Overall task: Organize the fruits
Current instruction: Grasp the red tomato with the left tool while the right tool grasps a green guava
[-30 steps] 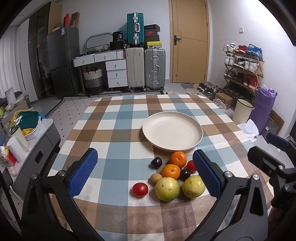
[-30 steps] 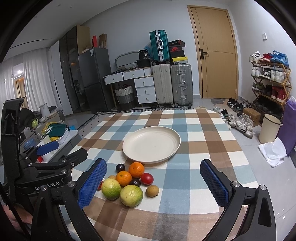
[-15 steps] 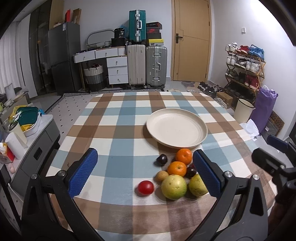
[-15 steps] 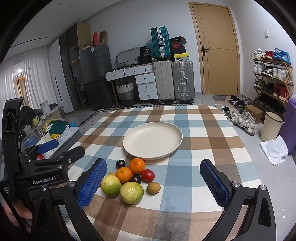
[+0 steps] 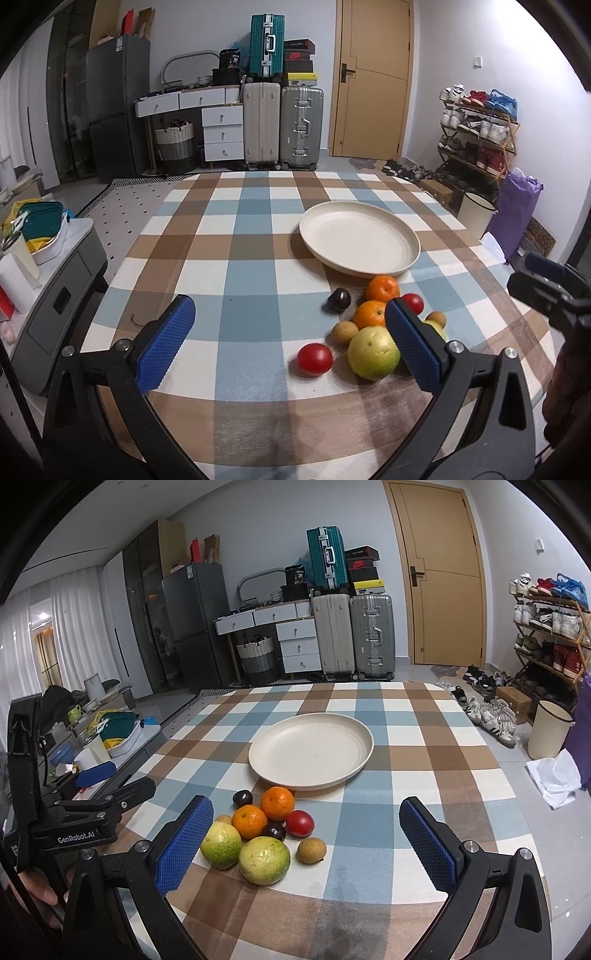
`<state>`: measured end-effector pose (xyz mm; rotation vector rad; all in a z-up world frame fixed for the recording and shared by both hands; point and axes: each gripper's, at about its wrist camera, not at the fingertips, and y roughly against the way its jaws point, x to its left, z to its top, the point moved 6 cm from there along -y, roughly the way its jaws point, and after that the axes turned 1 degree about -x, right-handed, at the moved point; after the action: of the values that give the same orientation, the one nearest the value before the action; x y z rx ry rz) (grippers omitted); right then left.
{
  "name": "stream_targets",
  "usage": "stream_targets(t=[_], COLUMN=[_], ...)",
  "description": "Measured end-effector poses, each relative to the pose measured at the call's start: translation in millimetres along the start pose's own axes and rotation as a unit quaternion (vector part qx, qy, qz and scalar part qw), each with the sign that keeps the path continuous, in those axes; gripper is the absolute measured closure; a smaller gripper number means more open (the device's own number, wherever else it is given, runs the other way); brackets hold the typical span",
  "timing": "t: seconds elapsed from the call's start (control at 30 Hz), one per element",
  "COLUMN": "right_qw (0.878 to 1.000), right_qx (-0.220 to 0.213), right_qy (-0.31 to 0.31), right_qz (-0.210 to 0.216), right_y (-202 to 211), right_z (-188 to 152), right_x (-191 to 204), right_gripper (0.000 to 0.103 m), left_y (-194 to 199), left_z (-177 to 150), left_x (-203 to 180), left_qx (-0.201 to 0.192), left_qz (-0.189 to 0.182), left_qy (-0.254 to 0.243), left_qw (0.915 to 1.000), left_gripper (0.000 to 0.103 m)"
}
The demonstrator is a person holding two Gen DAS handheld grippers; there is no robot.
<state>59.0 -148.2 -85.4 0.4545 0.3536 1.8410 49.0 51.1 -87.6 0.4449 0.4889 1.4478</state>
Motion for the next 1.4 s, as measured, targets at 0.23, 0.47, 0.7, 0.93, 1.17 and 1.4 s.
stream_targets(t=[0.23,0.47,0.7,0.93,1.17,1.4], right_qw=[1.000,0.999,0.999,0.998,0.998,0.997], right_qx=[0.017,0.033,0.044,0.053,0.062,0.068], right_qy=[-0.004,-0.010,-0.013,-0.016,-0.008,-0.001], right_qz=[0.006,0.010,0.010,0.009,0.016,0.028], right_y=[-19.2,-37.9,-51.1,-60.6,-66.0,-64.1], right_z=[-8.1,-13.5,-16.9,-19.2,-22.1,-26.7], right_x=[-2.9,-8.3,-11.2,-15.2,-11.0,-4.7], right_gripper=[0.000,0.000,0.000,0.000,0.000,0.000], left_y=[-18.8,-47.6,-70.6,-85.5,-90.6,-96.8], left_z=[-26.6,-44.3,-52.0,-55.2,-51.4,-60.4], left_x=[16.3,19.1,11.5,9.9,-5.2,-21.2], left_qx=[0.032,0.065,0.101,0.123,0.134,0.158], left_qz=[-0.015,-0.048,-0.061,-0.068,-0.112,-0.152], left_qy=[0.000,0.012,0.006,0.007,-0.008,-0.015], left_qw=[0.9994,0.9966,0.9930,0.9900,0.9847,0.9754], left_gripper=[0.000,0.000,0.003,0.022,0.053,0.074])
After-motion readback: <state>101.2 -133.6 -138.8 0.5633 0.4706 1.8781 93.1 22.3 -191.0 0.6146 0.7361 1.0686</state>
